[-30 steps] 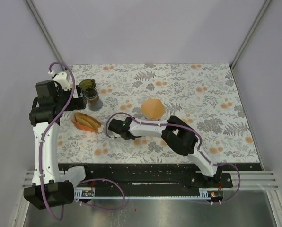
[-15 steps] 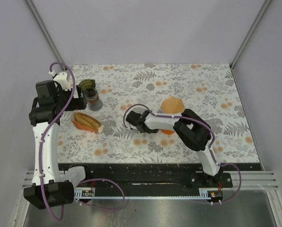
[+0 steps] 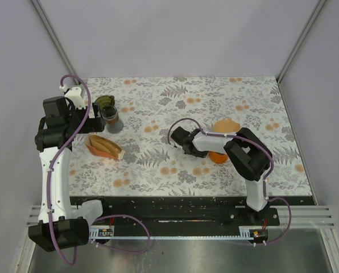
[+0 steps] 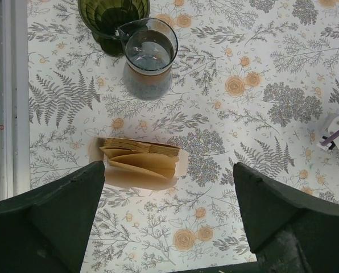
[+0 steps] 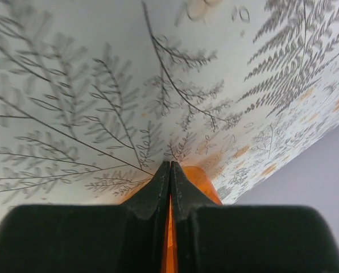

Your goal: Place the coffee filter in the dripper

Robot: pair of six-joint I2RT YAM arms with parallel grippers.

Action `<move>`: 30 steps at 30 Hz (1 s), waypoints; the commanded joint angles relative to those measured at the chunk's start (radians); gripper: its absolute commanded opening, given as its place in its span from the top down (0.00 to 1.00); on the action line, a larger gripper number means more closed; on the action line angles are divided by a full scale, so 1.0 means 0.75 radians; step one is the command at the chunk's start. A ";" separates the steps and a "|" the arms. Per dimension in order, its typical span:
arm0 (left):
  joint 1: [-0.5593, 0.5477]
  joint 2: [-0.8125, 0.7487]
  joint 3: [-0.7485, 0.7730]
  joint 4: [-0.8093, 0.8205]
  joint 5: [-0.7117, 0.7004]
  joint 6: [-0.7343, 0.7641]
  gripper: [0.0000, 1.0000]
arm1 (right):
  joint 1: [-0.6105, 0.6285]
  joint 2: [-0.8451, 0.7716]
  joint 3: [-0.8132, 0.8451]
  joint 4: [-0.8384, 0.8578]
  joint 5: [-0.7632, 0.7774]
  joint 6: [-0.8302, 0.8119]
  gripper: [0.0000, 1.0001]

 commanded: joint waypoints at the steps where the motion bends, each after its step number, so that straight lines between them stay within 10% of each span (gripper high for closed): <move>1: 0.007 -0.029 0.010 0.014 0.043 0.032 0.01 | -0.051 -0.096 -0.037 0.056 0.000 0.037 1.00; 8: 0.007 -0.023 -0.005 0.010 0.065 0.077 0.01 | -0.075 -0.090 0.010 0.048 -0.055 0.053 0.98; 15: -0.016 0.091 0.034 0.008 0.129 0.136 0.07 | -0.059 -0.173 0.172 0.025 -0.250 0.100 0.58; 30: -0.443 0.668 0.345 0.186 -0.683 0.332 0.38 | 0.101 -0.386 0.334 0.035 -0.491 0.190 0.32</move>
